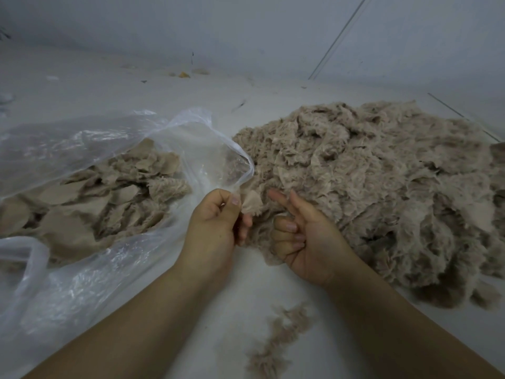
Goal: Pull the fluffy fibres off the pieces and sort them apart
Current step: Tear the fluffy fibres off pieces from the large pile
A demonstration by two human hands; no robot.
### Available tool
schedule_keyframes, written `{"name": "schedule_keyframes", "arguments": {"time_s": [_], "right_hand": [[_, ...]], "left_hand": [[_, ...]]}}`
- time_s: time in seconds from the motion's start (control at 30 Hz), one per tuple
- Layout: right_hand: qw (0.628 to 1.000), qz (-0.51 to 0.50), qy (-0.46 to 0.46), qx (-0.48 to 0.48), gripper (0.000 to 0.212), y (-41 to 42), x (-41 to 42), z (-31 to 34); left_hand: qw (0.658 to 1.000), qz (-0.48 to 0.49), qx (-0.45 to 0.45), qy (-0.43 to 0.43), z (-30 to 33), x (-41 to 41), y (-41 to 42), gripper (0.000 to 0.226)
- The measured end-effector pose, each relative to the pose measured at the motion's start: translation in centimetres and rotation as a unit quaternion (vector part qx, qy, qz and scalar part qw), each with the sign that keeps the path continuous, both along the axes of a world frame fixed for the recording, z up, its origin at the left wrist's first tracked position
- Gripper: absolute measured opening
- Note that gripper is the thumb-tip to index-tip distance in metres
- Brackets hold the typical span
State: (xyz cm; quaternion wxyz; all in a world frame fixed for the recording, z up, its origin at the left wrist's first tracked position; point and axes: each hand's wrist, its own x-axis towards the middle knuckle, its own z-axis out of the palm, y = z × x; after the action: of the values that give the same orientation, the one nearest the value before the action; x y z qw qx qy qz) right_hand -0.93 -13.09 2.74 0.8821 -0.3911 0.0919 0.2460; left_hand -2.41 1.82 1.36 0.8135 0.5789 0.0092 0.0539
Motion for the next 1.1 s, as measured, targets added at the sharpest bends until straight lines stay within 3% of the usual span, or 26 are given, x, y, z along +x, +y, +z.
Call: {"name": "schedule_keyframes", "arguments": {"time_s": [0.07, 0.2, 0.3, 0.5, 0.77, 0.97, 1.1], "right_hand": [[1.000, -0.002, 0.004, -0.005, 0.055, 0.1, 0.0, -0.1], [1.000, 0.019, -0.005, 0.011, 0.026, 0.1, 0.2, -0.4], [1.000, 0.016, -0.012, 0.001, 0.018, 0.2, 0.2, -0.6], [0.999, 0.031, -0.019, -0.004, 0.019, 0.1, 0.2, -0.3], [0.991, 0.053, -0.111, -0.056, 0.019, 0.3, -0.3, -0.2], [0.996, 0.026, -0.078, -0.041, 0.014, 0.2, 0.2, -0.7], [0.997, 0.017, -0.071, -0.025, 0.018, 0.3, 0.1, -0.8]], "left_hand": [[1.000, -0.021, -0.006, -0.003, 0.0, -0.1, 0.0, 0.035], [0.999, -0.028, -0.013, -0.038, 0.3, -0.1, 0.5, 0.022], [0.998, -0.003, 0.041, -0.048, -0.1, 0.1, 1.0, 0.029], [0.996, -0.018, 0.068, -0.046, 0.4, 0.3, 0.4, 0.033], [0.994, -0.020, 0.099, -0.045, 0.5, 1.3, -0.6, 0.022], [0.986, -0.125, 0.106, -0.019, 0.2, 0.7, 0.0, 0.023], [0.991, -0.100, 0.085, -0.010, 0.4, 1.0, 0.9, 0.025]]}}
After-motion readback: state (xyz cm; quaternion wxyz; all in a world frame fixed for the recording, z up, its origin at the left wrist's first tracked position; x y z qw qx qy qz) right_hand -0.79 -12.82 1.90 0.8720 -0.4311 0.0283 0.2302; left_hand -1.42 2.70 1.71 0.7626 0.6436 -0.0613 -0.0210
